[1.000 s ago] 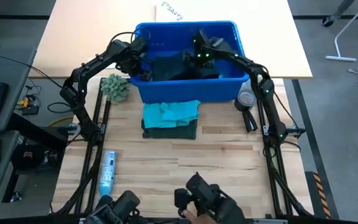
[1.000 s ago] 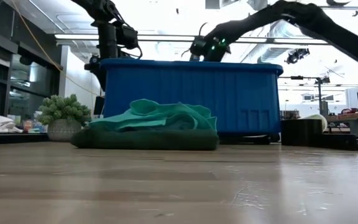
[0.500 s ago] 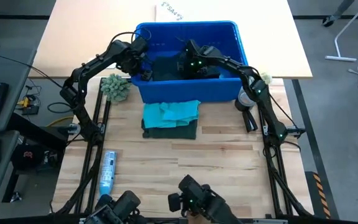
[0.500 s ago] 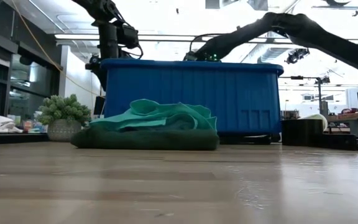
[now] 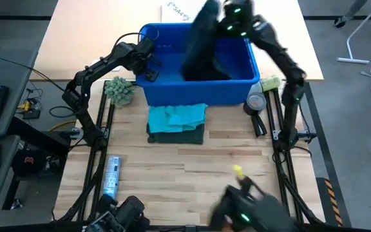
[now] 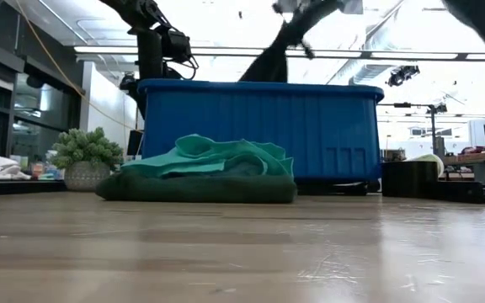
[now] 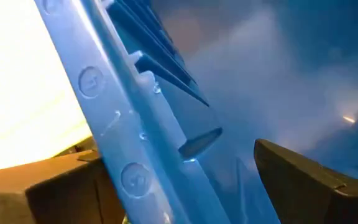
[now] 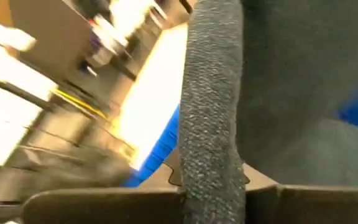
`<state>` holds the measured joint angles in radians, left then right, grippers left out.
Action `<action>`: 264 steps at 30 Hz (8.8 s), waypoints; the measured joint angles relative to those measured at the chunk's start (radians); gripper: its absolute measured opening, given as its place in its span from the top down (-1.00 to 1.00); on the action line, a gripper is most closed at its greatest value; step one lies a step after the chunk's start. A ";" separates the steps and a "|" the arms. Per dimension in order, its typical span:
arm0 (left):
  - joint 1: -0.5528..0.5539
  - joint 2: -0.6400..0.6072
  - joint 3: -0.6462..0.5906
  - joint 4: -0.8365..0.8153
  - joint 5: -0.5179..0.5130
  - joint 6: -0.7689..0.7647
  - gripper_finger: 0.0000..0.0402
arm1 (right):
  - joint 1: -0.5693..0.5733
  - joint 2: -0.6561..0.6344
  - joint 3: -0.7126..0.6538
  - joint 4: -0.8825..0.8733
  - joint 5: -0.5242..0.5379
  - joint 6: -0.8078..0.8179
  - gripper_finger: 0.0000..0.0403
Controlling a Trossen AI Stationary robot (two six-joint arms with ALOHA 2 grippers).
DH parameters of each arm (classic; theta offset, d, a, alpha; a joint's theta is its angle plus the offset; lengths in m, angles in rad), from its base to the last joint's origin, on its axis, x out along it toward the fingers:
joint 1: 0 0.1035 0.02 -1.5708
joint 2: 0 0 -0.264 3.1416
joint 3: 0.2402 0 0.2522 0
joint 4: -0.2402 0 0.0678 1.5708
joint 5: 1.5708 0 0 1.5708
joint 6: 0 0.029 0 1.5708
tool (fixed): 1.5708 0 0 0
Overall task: Fold laundry
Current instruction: Fold the black pants
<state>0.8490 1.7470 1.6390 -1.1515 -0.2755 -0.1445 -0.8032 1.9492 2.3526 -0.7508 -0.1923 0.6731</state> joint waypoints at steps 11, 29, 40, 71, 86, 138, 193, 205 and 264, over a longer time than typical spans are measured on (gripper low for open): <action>0.003 -0.025 -0.002 0.067 -0.001 0.070 -0.39 | 0.302 -0.315 -0.001 0.456 -0.230 0.007 0.97; -0.129 -0.334 0.004 0.088 0.160 -0.208 -0.39 | 1.035 -0.436 -0.034 -0.336 0.459 0.019 0.98; -0.144 -0.622 0.002 0.206 0.109 -0.138 -0.39 | 1.020 -0.334 -0.138 -0.400 0.427 0.133 0.98; -0.143 -0.613 0.000 0.279 0.233 0.052 -0.39 | 1.015 0.082 -0.207 -0.270 -0.002 -0.026 0.33; -0.153 -0.577 -0.032 0.101 0.272 0.019 -0.39 | 0.943 -0.007 -0.048 -0.533 0.248 0.019 0.61; -0.207 -0.045 -0.415 0.906 0.104 -0.260 1.00 | 0.103 -0.174 -0.896 0.036 0.607 -0.363 1.00; -1.107 -0.022 -0.715 1.085 -0.048 -0.920 1.00 | 0.401 -0.443 -1.372 0.001 0.130 -0.009 1.00; -1.265 0.145 -0.712 1.180 -0.076 -1.085 1.00 | 0.410 -0.282 -1.372 0.013 0.197 0.061 1.00; -1.295 0.081 -0.716 1.093 -0.005 -0.781 1.00 | 0.478 0.233 -0.774 0.234 0.194 0.082 1.00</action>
<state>-0.4457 1.8278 0.9230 -0.0589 -0.2806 -0.9258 -0.3254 2.1822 1.5781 -0.5166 0.0020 0.7551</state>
